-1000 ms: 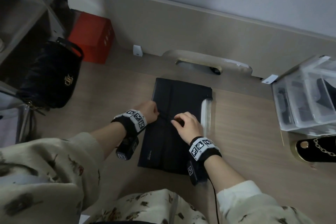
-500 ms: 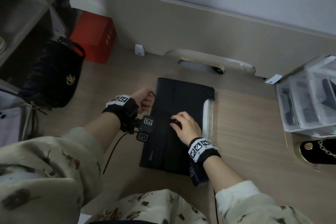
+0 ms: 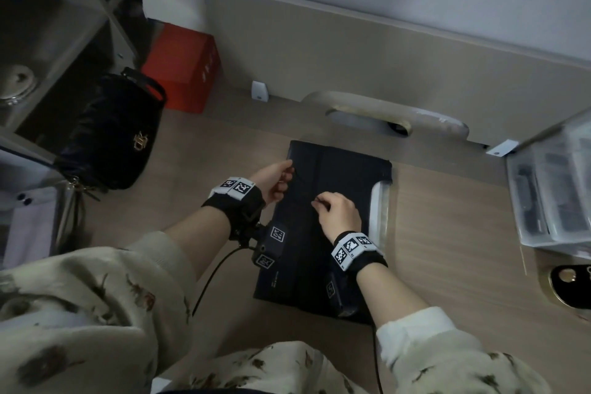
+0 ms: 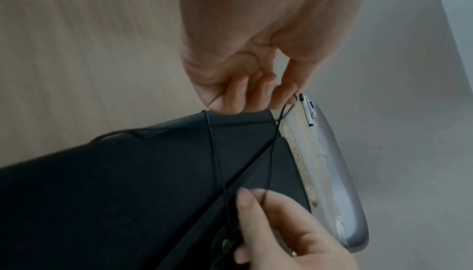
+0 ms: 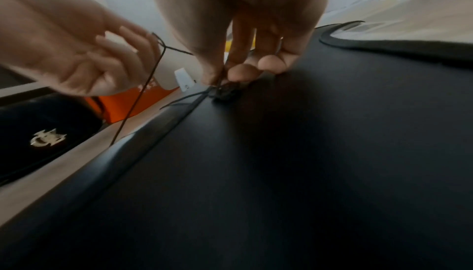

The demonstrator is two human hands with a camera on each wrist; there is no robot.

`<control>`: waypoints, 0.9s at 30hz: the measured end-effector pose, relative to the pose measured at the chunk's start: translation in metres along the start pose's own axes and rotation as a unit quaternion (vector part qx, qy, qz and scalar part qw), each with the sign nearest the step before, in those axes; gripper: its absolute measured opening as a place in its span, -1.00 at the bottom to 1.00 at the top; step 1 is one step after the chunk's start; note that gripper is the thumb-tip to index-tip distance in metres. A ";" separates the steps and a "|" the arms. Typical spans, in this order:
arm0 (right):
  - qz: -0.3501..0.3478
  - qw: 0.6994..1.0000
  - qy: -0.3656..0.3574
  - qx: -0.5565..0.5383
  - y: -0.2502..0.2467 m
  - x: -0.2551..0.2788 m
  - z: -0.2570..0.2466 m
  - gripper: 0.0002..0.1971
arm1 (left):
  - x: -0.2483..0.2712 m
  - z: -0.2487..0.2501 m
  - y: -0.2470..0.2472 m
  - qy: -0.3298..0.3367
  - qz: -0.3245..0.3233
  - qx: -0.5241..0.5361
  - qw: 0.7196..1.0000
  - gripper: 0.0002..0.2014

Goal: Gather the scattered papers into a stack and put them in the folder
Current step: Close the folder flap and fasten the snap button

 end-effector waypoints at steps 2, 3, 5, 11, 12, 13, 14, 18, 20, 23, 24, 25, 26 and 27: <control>0.022 0.999 0.035 -0.017 -0.006 -0.003 0.011 -0.85 | -0.003 -0.002 0.000 0.003 0.018 -0.011 1.000 -0.75; 0.025 0.999 0.044 -0.021 -0.009 -0.004 0.017 -0.86 | -0.004 -0.004 0.001 0.005 0.028 -0.019 0.999 -0.76; 0.020 0.999 0.047 -0.017 -0.013 -0.002 0.028 -0.88 | -0.005 -0.007 0.002 0.006 0.047 -0.044 0.998 -0.79; 0.059 0.992 0.102 -0.038 -0.016 0.012 0.055 -0.88 | -0.003 -0.019 0.012 -0.010 0.047 -0.219 0.974 -0.81; 0.056 0.991 0.108 -0.053 -0.016 0.013 0.058 -0.89 | -0.003 -0.021 0.014 -0.014 0.045 -0.250 0.967 -0.81; 0.053 0.990 0.115 -0.068 -0.017 0.013 0.058 -0.88 | -0.002 -0.024 0.016 -0.014 0.047 -0.283 0.958 -0.82; 0.055 0.988 0.120 -0.083 -0.017 0.013 0.059 -0.86 | -0.001 -0.026 0.016 -0.011 0.049 -0.315 0.948 -0.84; 0.076 0.971 0.156 -0.162 -0.020 0.015 0.057 -0.73 | 0.003 -0.037 0.020 0.007 0.040 -0.392 0.919 -0.88; 0.066 0.969 0.159 -0.175 -0.021 0.019 0.056 -0.73 | 0.005 -0.040 0.023 0.005 0.024 -0.410 0.912 -0.90; 0.019 0.977 0.148 -0.150 -0.019 0.030 0.055 -0.78 | 0.008 -0.043 0.028 -0.001 0.006 -0.451 0.893 -0.86; 0.000 0.980 0.142 -0.142 -0.019 0.035 0.055 -0.81 | 0.009 -0.044 0.029 -0.005 0.002 -0.465 0.885 -0.87; -0.019 0.981 0.135 -0.141 -0.019 0.041 0.054 -0.84 | 0.010 -0.046 0.030 -0.012 -0.001 -0.476 0.879 -0.88; -0.039 0.981 0.127 -0.145 -0.019 0.047 0.054 -0.85 | 0.011 -0.047 0.031 -0.021 -0.003 -0.482 0.876 -0.89; -0.060 0.980 0.118 -0.149 -0.019 0.053 0.052 -0.86 | 0.013 -0.048 0.031 -0.030 -0.002 -0.484 0.875 -0.89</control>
Point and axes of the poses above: each hand's wrist, its own x-axis away from the middle knuckle, its own y-axis out of the palm, z = x × y, the point moved 1 cm from there along -x, towards the middle knuckle, and after that the axes turned 8 degrees about -y, right-handed, at the moved point
